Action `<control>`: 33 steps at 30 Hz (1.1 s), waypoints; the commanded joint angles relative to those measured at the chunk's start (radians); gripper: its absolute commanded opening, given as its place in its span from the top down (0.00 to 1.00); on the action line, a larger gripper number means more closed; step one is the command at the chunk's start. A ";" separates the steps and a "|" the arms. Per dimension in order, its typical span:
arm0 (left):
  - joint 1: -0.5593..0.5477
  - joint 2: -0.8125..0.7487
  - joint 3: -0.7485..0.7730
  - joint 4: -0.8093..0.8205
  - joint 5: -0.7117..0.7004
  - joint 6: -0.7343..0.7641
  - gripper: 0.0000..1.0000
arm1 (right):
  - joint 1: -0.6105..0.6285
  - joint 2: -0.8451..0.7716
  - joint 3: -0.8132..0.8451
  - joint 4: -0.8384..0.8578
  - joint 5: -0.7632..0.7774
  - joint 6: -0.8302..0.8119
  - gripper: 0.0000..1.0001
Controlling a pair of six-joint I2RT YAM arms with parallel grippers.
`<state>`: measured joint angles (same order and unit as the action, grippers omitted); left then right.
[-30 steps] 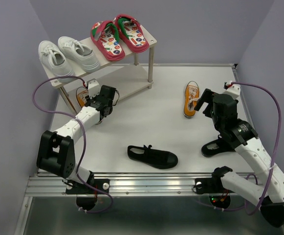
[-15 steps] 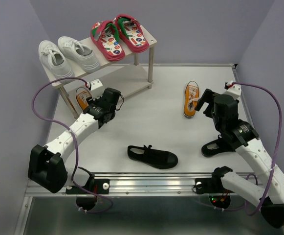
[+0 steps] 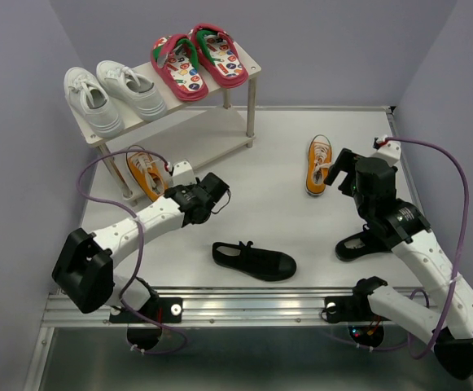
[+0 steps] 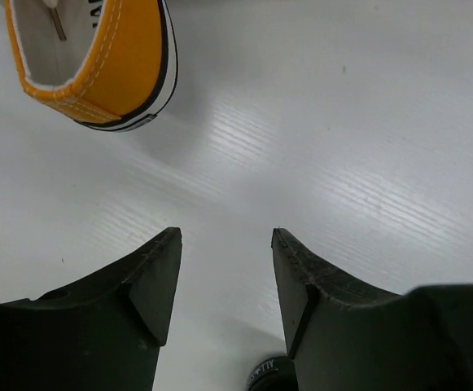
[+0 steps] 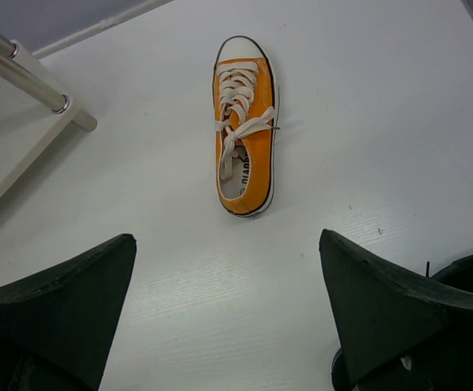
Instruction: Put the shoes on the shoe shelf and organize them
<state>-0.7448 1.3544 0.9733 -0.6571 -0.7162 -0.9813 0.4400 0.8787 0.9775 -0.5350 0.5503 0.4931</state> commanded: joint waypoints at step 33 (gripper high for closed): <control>0.375 0.180 0.053 0.316 -0.028 0.346 0.49 | -0.001 -0.020 -0.003 0.010 0.011 -0.016 0.00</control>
<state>-0.3824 1.5242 0.9722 -0.3920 -0.6899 -0.6849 0.4400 0.8761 0.9657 -0.5392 0.5510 0.4824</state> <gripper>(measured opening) 0.516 0.998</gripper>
